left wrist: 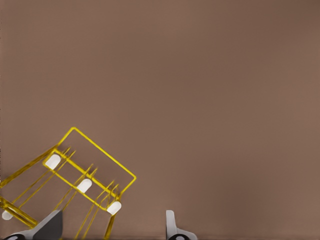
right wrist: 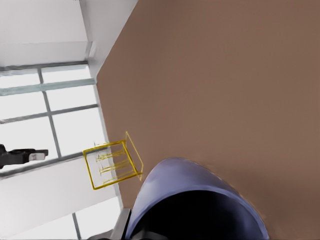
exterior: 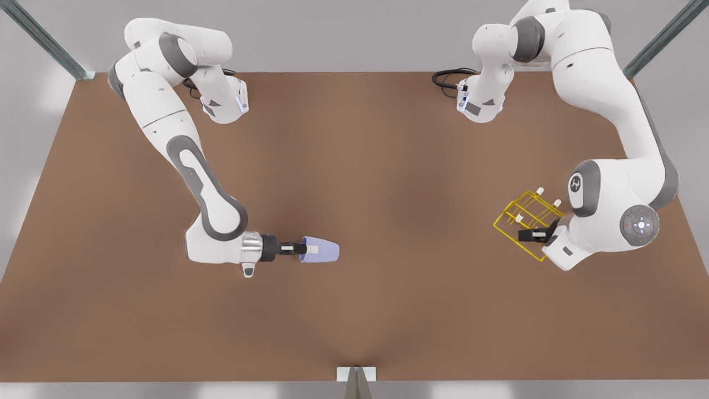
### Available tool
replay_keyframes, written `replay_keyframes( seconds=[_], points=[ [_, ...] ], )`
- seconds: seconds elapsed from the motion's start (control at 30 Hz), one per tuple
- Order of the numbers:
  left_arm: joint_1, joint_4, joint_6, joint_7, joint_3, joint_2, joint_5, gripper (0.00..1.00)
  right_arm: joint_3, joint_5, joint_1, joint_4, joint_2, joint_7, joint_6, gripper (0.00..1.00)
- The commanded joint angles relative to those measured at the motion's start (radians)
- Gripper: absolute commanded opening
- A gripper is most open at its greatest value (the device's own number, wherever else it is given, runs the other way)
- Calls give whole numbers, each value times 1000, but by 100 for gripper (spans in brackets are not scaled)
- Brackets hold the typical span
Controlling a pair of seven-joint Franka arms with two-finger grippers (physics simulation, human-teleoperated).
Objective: Place the cup on the cup holder
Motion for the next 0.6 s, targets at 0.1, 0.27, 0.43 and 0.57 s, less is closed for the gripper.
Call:
replay_keyframes(
  seconds=[0.1, 0.27, 0.43, 0.57],
  points=[
    [-34, 41, 79, -1472, -13, 8, -143, 100, 49, 91, 169, 259, 246, 111, 335, 21],
    [-148, 41, 171, -1967, -14, 74, -33, 100, 33, 83, 263, 311, 350, 97, 381, 21],
    [-175, 39, 251, -1987, -30, 168, -44, 100, -8, 82, 290, 311, 367, 112, 423, 89],
    [-195, 36, 300, -2063, -33, 199, -131, 100, -8, 68, 257, 260, 312, 111, 423, 100]
  ],
)
